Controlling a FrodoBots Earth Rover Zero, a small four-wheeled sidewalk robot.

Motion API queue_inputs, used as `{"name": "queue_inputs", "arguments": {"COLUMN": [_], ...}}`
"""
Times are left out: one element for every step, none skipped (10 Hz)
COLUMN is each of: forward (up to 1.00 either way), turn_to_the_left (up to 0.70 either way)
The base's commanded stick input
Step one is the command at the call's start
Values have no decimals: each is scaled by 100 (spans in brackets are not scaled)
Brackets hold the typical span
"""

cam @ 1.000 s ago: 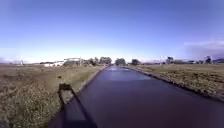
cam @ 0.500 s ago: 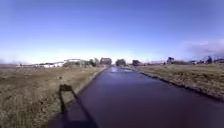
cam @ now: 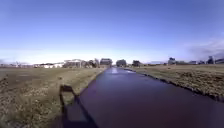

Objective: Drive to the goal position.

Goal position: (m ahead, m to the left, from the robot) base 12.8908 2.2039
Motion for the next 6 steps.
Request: {"name": "queue_inputs", "arguments": {"forward": [100,100,100,100,100,100], "turn_to_the_left": [0,0,0,0,0,0]}}
